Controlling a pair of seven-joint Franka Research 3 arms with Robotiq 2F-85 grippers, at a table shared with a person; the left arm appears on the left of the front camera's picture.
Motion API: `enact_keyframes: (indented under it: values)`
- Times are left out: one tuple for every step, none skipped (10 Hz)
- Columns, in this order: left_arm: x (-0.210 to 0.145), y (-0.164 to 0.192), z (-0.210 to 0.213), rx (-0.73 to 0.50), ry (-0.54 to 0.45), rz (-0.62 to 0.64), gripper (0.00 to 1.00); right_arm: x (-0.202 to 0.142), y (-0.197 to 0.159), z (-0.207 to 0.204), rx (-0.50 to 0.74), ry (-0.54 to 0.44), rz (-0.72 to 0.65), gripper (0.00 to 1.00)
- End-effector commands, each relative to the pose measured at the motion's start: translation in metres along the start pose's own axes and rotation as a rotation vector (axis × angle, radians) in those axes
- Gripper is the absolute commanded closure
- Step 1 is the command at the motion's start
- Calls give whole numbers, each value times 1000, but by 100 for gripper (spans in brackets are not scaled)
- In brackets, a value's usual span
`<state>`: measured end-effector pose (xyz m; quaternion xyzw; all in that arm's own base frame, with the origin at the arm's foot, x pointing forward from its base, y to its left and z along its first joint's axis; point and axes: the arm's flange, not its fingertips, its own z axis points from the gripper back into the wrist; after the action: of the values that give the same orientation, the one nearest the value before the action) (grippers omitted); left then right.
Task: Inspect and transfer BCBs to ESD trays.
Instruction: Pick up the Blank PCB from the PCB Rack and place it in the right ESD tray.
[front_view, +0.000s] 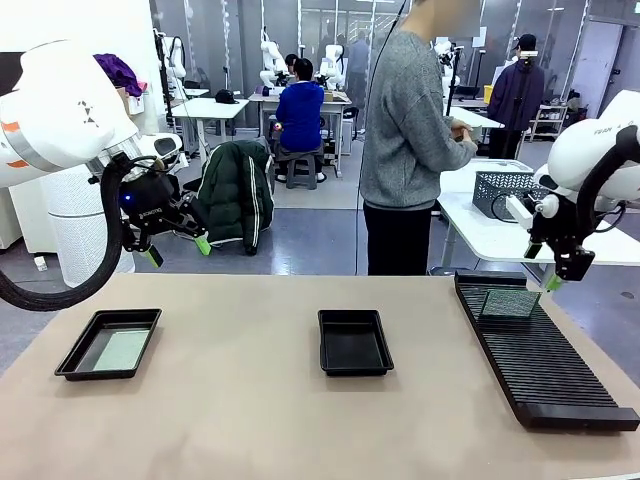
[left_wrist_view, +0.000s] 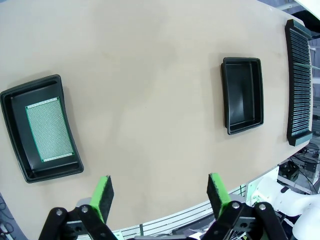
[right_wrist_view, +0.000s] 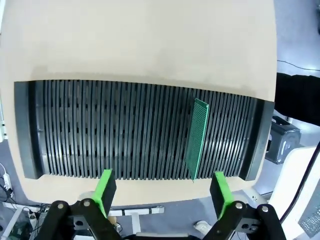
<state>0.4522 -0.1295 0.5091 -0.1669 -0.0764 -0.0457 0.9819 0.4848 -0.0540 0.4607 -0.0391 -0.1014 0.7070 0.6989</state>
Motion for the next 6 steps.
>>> enact_keyframes:
  values:
    - [-3, 0, 0, 1, -1, 0, 0, -9, -1, -18, -25, -2, -12, 0]
    - [-3, 0, 0, 1, -1, 0, 0, -12, -3, -27, -25, 10, -48, 0]
    - [-3, 0, 0, 1, -1, 0, 0, -13, -5, -35, -24, 10, -53, 0]
    - [-3, 0, 0, 1, -1, 0, 0, -16, -8, -44, -24, 15, -62, 0]
    - [-3, 0, 0, 1, -1, 0, 0, -18, -12, -51, -19, 9, -70, 0]
    - [-3, 0, 0, 1, -1, 0, 0, -20, -15, -59, -11, -3, -69, 0]
